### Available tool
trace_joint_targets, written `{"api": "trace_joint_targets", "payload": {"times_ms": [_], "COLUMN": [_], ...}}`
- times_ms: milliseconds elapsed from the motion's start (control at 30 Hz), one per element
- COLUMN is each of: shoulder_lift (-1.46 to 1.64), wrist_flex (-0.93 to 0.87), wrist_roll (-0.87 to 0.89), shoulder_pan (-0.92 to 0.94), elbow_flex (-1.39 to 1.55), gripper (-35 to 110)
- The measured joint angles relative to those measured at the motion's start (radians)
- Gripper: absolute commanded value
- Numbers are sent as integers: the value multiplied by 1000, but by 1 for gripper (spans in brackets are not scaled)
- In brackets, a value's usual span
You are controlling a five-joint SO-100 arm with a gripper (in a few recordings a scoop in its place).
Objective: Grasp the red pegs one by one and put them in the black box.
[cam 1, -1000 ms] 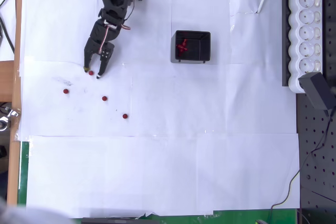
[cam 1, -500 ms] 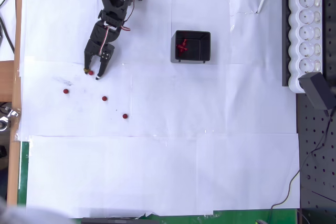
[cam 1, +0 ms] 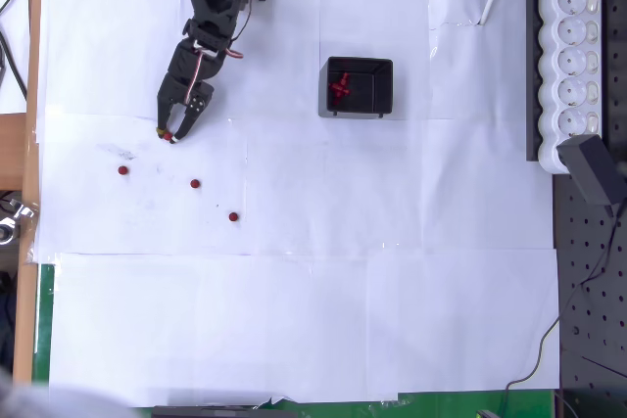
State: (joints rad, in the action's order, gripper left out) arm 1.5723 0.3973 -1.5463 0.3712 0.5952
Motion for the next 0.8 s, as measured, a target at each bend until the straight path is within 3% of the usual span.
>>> {"api": "trace_joint_targets", "payload": {"times_ms": [200,400,533,633,800], "shoulder_lift": [-295,-287,-213,-153,-51], "wrist_flex": [-798,-1582,-2063,-2157,-2157], "wrist_roll": [-247,-434,-483,-491,-491], "shoulder_pan": [-278,-723,-930,-1002,-1042], "elbow_flex": [445,1048,1249,1272,1272], "gripper": [0,0,0,0,0]}}
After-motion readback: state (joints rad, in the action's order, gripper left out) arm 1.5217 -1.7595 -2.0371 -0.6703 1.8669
